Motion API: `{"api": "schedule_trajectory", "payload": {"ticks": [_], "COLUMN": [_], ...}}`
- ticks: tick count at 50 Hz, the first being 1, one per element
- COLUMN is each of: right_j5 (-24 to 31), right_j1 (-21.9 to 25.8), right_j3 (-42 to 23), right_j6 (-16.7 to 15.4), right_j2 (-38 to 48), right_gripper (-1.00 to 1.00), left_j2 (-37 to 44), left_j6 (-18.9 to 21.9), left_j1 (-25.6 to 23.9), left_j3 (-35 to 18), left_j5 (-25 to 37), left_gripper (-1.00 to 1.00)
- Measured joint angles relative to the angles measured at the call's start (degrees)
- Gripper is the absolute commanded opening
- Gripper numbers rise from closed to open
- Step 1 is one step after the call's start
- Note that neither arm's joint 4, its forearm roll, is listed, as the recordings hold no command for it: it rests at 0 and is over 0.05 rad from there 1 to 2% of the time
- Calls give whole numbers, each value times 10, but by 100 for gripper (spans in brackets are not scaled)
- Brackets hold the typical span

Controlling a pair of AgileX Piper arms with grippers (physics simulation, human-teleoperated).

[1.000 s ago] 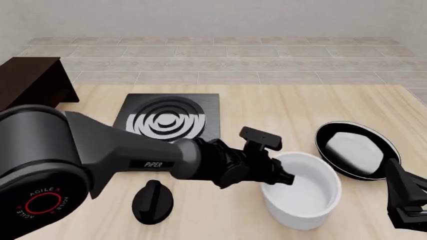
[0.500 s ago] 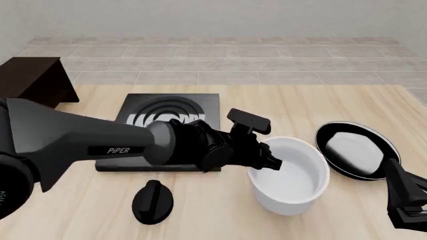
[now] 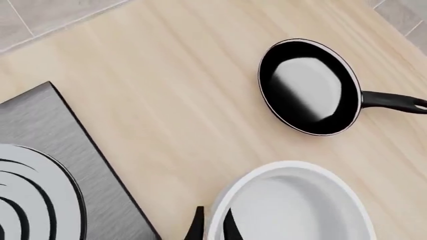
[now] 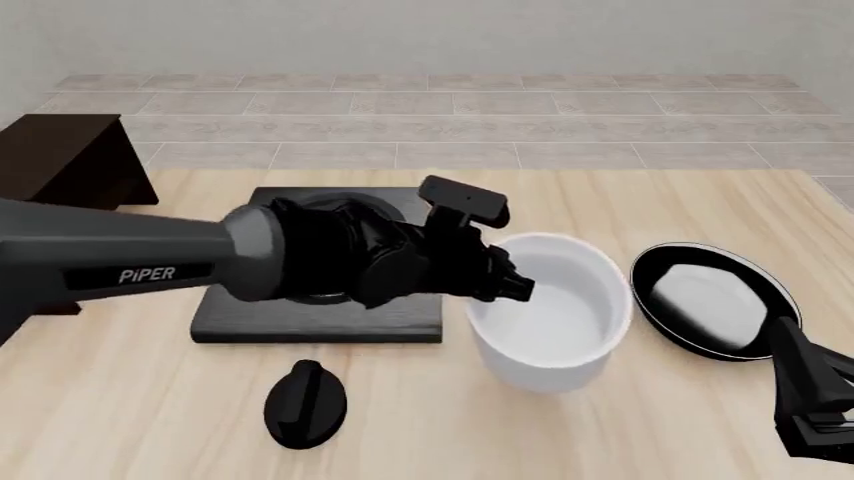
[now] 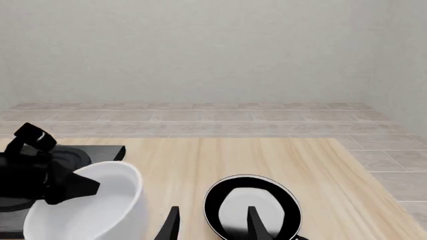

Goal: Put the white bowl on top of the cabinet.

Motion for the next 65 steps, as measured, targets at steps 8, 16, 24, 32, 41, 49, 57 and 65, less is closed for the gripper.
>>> {"api": "schedule_trajectory", "payload": {"ticks": [8, 16, 24, 32, 41, 49, 57, 65], "right_j5": [0, 0, 0, 0, 0, 0, 0, 0], "right_j1": [0, 0, 0, 0, 0, 0, 0, 0], "right_j3": [0, 0, 0, 0, 0, 0, 0, 0], "right_j6": [0, 0, 0, 0, 0, 0, 0, 0], "right_j2": [0, 0, 0, 0, 0, 0, 0, 0], "right_gripper": [100, 100, 100, 100, 100, 100, 100, 100], "left_j2": [-24, -53, -81, -107, -139, -166, -192, -214], "left_j6": [6, 9, 11, 13, 14, 15, 12, 11], "left_j1": [10, 15, 19, 23, 33, 48, 62, 78], "left_j3": [8, 13, 14, 14, 15, 15, 17, 15], "left_j5": [10, 24, 41, 58, 77, 95, 110, 125], "left_gripper": [-100, -100, -100, -100, -100, -100, -100, -100]}}
